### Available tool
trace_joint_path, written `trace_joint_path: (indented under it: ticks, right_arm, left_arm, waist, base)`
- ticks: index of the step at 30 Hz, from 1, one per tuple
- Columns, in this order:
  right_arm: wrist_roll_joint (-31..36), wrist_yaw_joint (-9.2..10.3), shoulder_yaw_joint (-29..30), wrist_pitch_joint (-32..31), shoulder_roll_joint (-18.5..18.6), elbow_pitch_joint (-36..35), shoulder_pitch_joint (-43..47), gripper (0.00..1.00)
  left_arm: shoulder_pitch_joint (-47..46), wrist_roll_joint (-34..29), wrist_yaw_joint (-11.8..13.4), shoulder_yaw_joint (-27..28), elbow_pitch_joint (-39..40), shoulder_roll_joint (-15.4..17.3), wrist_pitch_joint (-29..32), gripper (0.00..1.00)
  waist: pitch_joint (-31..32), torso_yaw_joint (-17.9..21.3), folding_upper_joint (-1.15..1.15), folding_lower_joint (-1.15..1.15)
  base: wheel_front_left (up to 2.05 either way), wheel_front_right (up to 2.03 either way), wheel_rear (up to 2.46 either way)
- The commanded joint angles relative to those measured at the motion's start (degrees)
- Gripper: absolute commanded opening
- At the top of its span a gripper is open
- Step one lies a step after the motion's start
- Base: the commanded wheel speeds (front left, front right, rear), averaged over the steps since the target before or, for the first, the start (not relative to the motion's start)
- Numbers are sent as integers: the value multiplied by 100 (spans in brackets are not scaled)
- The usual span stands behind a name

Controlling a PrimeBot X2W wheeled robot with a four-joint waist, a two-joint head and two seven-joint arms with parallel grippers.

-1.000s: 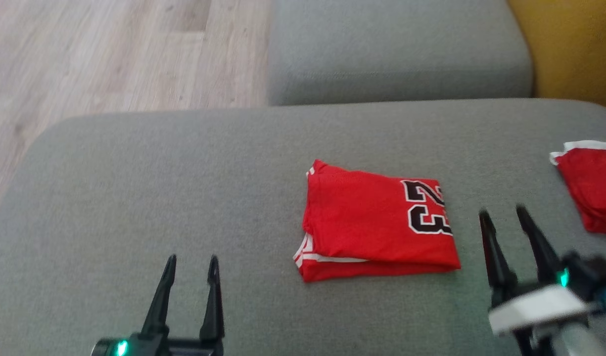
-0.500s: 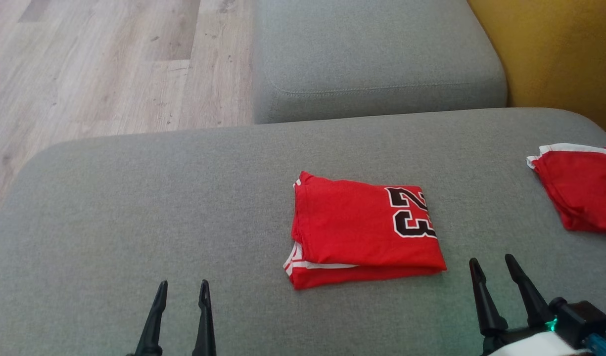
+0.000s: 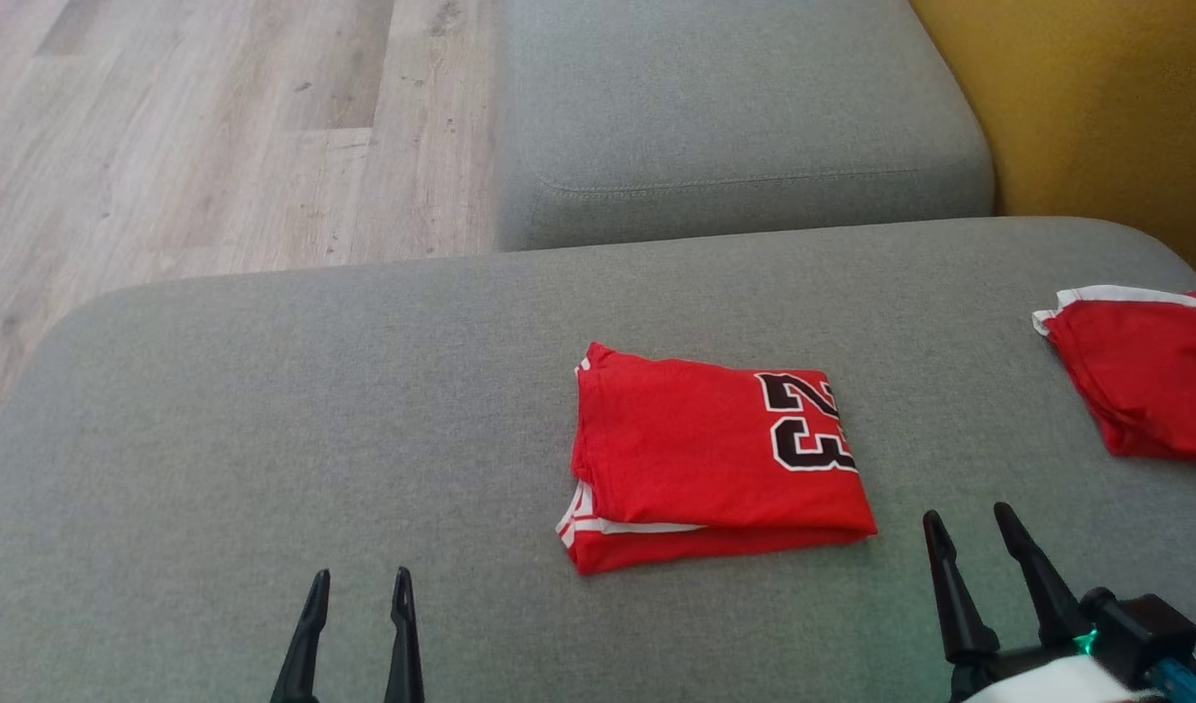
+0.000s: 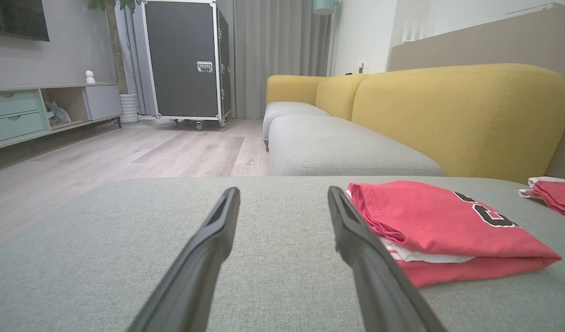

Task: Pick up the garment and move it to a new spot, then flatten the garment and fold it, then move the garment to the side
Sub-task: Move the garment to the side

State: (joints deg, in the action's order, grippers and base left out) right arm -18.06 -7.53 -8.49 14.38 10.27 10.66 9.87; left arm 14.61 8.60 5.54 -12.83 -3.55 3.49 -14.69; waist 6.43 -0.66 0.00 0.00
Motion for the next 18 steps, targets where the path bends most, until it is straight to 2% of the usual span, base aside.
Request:
trace_joint_path:
  ticks: [1,9,12,16,18]
  right_arm:
    - [60,4,-90,62,64,-165,-271,100]
    - [119,4,-41,62,41,-161,-285,100]
    - [139,4,-17,62,34,-163,-300,100]
    - [144,4,39,62,38,-111,-365,100]
    - [151,4,50,62,54,-62,-441,100]
  left_arm:
    - [-199,19,33,221,167,-60,-30,100]
    - [-226,-35,74,214,203,-61,-30,100]
    - [-261,-86,222,233,285,-61,-30,100]
    - [-303,-159,250,201,379,-61,-30,100]
    - [-320,-146,360,245,486,-61,-30,100]
  waist:
    - [-3,9,0,0]
    - [-45,10,0,0]
    - [-117,-39,0,0]
    - [-223,-121,0,0]
    - [-297,-167,0,0]
  base:
    - [0,0,0]
    - [0,0,0]
    - [0,0,0]
    - [0,0,0]
    - [0,0,0]
